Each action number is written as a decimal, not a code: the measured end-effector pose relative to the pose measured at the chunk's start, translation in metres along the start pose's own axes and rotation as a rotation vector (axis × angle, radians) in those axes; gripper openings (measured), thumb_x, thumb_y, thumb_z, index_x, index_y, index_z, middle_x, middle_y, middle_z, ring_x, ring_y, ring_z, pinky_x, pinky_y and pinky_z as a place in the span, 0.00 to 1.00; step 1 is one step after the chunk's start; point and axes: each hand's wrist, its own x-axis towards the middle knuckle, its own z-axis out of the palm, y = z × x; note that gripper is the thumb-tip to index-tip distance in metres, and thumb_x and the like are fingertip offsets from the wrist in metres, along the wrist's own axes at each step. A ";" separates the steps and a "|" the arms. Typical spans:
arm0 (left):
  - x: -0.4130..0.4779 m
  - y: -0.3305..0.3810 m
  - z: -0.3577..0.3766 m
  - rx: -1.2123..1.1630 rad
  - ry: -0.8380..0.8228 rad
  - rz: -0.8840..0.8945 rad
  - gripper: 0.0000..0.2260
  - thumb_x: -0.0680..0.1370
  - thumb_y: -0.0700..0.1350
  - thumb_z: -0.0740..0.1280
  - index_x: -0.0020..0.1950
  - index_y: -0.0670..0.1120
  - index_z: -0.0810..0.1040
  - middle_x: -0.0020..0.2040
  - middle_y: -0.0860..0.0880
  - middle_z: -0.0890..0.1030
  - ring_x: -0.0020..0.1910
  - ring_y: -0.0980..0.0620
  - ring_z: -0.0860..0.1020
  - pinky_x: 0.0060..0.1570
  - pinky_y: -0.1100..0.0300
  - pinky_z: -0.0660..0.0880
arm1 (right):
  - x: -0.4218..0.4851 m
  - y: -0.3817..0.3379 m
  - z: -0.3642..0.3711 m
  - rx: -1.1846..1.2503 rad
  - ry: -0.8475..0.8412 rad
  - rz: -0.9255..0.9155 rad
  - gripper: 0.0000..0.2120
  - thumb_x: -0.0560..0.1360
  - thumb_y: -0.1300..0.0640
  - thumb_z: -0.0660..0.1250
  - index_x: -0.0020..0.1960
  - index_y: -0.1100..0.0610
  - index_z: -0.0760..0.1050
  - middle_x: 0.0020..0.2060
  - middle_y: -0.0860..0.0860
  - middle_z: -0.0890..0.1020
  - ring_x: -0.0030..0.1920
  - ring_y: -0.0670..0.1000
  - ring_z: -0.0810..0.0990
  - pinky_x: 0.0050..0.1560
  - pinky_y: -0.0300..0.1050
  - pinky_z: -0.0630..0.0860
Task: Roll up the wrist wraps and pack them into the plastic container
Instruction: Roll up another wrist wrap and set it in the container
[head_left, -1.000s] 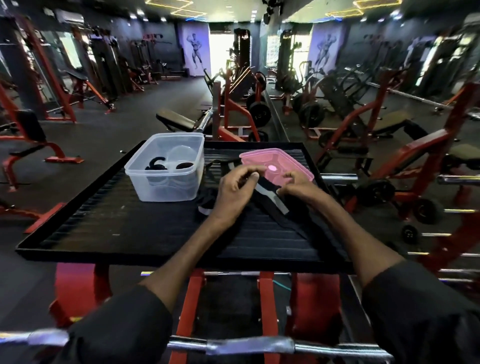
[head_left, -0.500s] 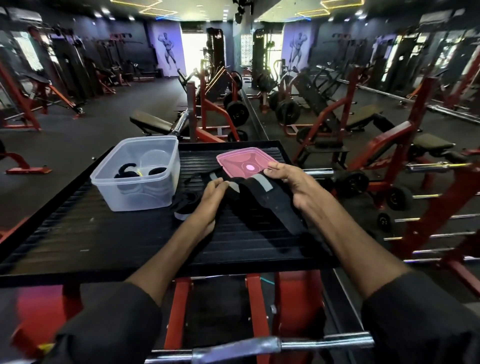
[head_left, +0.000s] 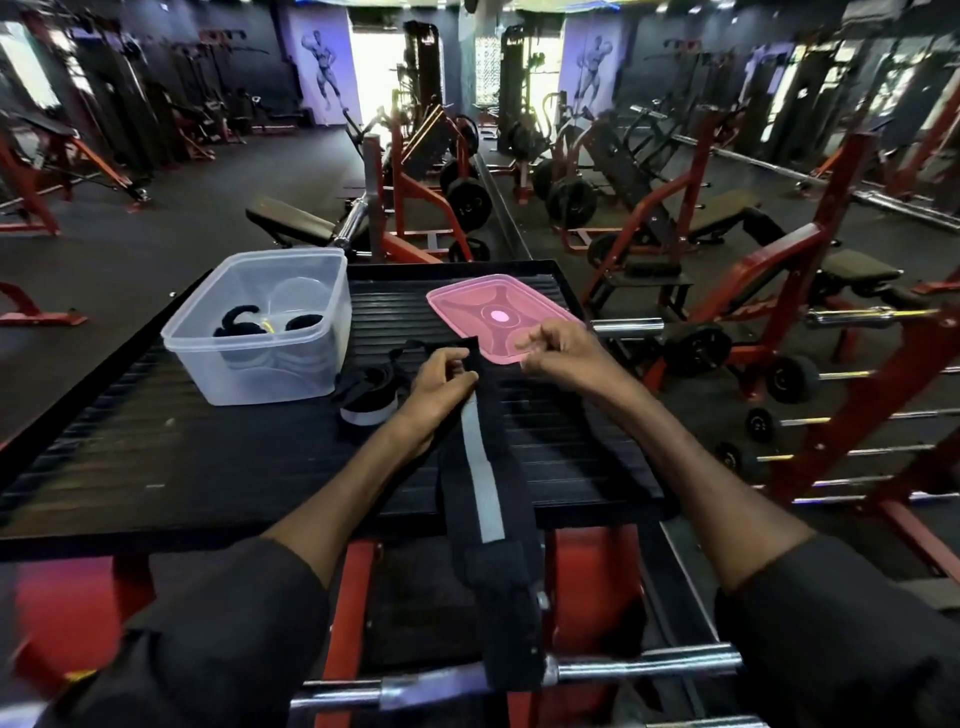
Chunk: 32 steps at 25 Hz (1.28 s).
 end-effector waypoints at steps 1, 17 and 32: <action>0.000 -0.002 -0.002 0.020 0.003 0.008 0.27 0.67 0.55 0.69 0.64 0.47 0.74 0.59 0.44 0.79 0.58 0.48 0.78 0.65 0.46 0.74 | 0.019 0.001 0.012 -0.060 0.033 0.007 0.10 0.72 0.65 0.68 0.43 0.49 0.80 0.37 0.47 0.80 0.42 0.47 0.79 0.48 0.43 0.75; -0.003 0.020 -0.013 0.602 0.387 0.404 0.23 0.76 0.50 0.65 0.70 0.49 0.71 0.69 0.46 0.69 0.70 0.45 0.66 0.68 0.49 0.64 | 0.068 0.028 0.017 -0.161 0.233 -0.283 0.15 0.63 0.62 0.63 0.45 0.56 0.84 0.36 0.49 0.83 0.36 0.50 0.81 0.38 0.44 0.77; 0.058 0.001 -0.018 0.121 -0.097 0.352 0.11 0.76 0.47 0.76 0.55 0.45 0.84 0.51 0.48 0.86 0.51 0.50 0.84 0.54 0.52 0.79 | 0.051 0.028 0.000 0.421 -0.245 0.188 0.14 0.74 0.62 0.73 0.57 0.51 0.82 0.51 0.50 0.85 0.48 0.46 0.82 0.49 0.44 0.72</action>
